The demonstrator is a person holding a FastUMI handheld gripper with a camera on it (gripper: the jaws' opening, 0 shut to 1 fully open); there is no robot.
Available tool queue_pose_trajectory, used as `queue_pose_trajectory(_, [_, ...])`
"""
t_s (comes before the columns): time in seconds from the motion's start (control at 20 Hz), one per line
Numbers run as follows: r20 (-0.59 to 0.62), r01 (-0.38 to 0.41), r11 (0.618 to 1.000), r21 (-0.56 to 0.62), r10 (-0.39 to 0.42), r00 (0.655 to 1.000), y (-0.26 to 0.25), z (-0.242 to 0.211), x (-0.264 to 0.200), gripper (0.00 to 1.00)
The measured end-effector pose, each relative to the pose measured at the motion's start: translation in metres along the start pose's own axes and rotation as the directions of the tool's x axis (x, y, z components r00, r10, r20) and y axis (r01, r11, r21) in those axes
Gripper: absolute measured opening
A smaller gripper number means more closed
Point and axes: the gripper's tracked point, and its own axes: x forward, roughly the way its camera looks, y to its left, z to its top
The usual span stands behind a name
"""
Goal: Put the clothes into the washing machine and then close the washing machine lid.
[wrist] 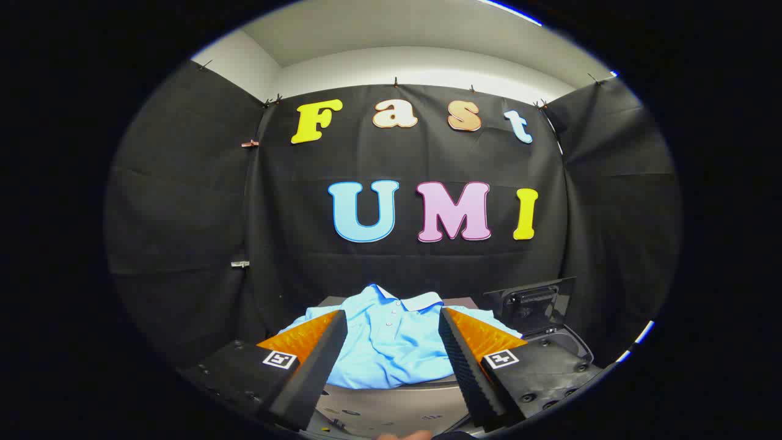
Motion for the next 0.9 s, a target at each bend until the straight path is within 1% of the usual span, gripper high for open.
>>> queue_pose_trajectory(0.15, [-0.002, -0.015, 1.000, 0.002, 0.015, 1.000, 0.006, -0.003, 0.001, 0.95])
queue_pose_trajectory(0.45, [-0.004, -0.013, 1.000, 0.020, 0.013, 1.000, 0.002, -0.007, 0.005, 0.95])
queue_pose_trajectory(0.9, [-0.006, 0.013, 0.999, 0.038, -0.013, 1.000, -0.006, -0.006, 0.010, 0.95])
